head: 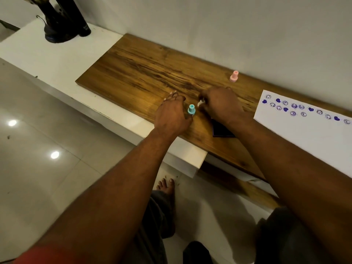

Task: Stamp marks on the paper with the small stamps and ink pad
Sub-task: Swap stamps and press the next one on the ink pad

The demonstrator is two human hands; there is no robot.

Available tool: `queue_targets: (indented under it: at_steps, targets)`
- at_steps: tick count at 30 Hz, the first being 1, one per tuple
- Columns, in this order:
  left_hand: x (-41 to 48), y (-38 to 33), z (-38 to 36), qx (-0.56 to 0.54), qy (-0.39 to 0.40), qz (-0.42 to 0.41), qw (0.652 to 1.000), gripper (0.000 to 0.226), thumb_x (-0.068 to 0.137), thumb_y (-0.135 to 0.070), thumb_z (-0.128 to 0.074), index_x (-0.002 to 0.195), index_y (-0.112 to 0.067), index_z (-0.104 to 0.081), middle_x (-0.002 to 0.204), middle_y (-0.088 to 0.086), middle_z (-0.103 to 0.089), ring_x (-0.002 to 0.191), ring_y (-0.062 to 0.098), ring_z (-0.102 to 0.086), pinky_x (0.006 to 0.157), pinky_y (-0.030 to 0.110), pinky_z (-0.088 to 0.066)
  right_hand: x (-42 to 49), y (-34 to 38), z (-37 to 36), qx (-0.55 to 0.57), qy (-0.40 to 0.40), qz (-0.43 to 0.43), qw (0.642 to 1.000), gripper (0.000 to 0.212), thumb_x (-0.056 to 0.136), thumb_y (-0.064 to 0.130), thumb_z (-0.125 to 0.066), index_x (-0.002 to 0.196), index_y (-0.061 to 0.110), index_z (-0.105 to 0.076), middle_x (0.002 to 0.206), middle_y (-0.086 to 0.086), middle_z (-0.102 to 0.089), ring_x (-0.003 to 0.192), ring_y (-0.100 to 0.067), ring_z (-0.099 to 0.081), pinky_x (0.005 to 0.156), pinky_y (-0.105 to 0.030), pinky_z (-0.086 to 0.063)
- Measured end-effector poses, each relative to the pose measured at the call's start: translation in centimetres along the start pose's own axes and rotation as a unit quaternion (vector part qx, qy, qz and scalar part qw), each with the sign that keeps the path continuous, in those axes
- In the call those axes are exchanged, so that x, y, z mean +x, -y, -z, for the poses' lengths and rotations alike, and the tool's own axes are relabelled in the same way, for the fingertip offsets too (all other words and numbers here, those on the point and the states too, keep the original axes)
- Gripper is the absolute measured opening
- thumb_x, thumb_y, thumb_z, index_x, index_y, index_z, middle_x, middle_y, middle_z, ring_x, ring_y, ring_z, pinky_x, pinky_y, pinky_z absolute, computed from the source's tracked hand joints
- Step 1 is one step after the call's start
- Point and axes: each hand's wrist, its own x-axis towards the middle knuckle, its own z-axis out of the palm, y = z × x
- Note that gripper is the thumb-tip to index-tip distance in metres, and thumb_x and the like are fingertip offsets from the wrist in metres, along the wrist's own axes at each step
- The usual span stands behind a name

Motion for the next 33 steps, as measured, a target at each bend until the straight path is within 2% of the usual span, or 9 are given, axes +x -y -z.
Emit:
queue_targets:
  at_steps: [5,8,11,16,18,24,28,33]
  targets:
    - [-1.0,-0.4,0.9,-0.035,-0.037,-0.044,0.998,0.069,0.085,-0.061,-0.074,0.141,-0.023,-0.058,0.163,0.005,-0.042,0.152,0.021,-0.035,0.114,0.038,-0.040,-1.6,-0.7,1.4,0.066,-0.018,0.013,0.998,0.031,0.093,0.042,-0.068,0.119,0.025,-0.073,0.106,0.002,-0.076,0.091,-0.018,-0.068,0.079,-0.033,-0.057]
    - [-2.0,-1.2,1.1,-0.031,-0.055,-0.087,0.994,0.062,0.087,-0.063,-0.070,0.136,-0.025,-0.063,0.162,0.006,-0.043,0.153,0.021,-0.033,0.114,0.038,-0.038,-3.3,-1.5,2.1,0.123,-0.026,0.029,0.992,0.029,0.092,0.048,-0.070,0.112,0.026,-0.073,0.096,0.008,-0.072,0.081,-0.011,-0.064,0.065,-0.022,-0.045]
    - [-2.9,-1.8,0.9,-0.024,-0.048,-0.113,0.992,0.054,0.092,-0.062,-0.066,0.133,-0.028,-0.066,0.164,0.003,-0.040,0.155,0.019,-0.029,0.115,0.038,-0.037,-4.6,-2.4,2.0,0.162,-0.015,0.025,0.986,0.029,0.090,0.051,-0.072,0.108,0.029,-0.074,0.087,0.014,-0.065,0.075,-0.007,-0.061,0.061,-0.017,-0.037]
    - [-3.3,-2.7,0.7,-0.028,-0.029,-0.133,0.990,0.043,0.096,-0.057,-0.064,0.126,-0.027,-0.072,0.166,0.003,-0.037,0.156,0.018,-0.026,0.118,0.043,-0.038,-5.4,-3.4,1.8,0.197,-0.002,0.018,0.980,0.028,0.090,0.048,-0.074,0.107,0.026,-0.075,0.086,0.014,-0.066,0.076,-0.007,-0.062,0.062,-0.018,-0.041]
    - [-3.2,-3.2,0.6,-0.028,-0.029,-0.128,0.991,0.043,0.096,-0.058,-0.063,0.127,-0.029,-0.072,0.167,0.001,-0.035,0.156,0.017,-0.026,0.119,0.041,-0.037,-5.5,-3.6,1.8,0.208,0.000,0.019,0.978,0.028,0.089,0.048,-0.074,0.107,0.027,-0.074,0.088,0.014,-0.066,0.076,-0.005,-0.061,0.062,-0.016,-0.040]
    - [-2.9,-3.7,-0.1,-0.027,-0.039,-0.119,0.992,0.042,0.096,-0.058,-0.063,0.126,-0.031,-0.073,0.165,-0.001,-0.038,0.153,0.016,-0.031,0.111,0.038,-0.042,-5.6,-3.9,1.8,0.235,-0.025,-0.003,0.972,0.033,0.089,0.055,-0.072,0.109,0.029,-0.073,0.088,0.015,-0.068,0.078,-0.004,-0.064,0.063,-0.016,-0.041]
    - [-2.9,-3.8,-0.2,-0.028,-0.050,-0.108,0.992,0.043,0.095,-0.060,-0.063,0.122,-0.029,-0.075,0.164,-0.001,-0.041,0.152,0.019,-0.036,0.111,0.037,-0.042,-5.5,-4.3,1.6,0.193,-0.014,-0.022,0.981,0.036,0.092,0.062,-0.063,0.092,0.027,-0.074,0.076,0.008,-0.067,0.071,-0.009,-0.063,0.057,-0.021,-0.040]
    - [-3.1,-3.7,-0.3,-0.032,-0.061,-0.101,0.992,0.040,0.096,-0.055,-0.064,0.122,-0.027,-0.075,0.164,-0.001,-0.040,0.152,0.018,-0.035,0.111,0.038,-0.042,-5.6,-3.9,1.4,0.187,0.006,0.008,0.982,0.038,0.095,0.063,-0.056,0.090,0.027,-0.069,0.075,0.008,-0.063,0.068,-0.008,-0.059,0.057,-0.022,-0.036]
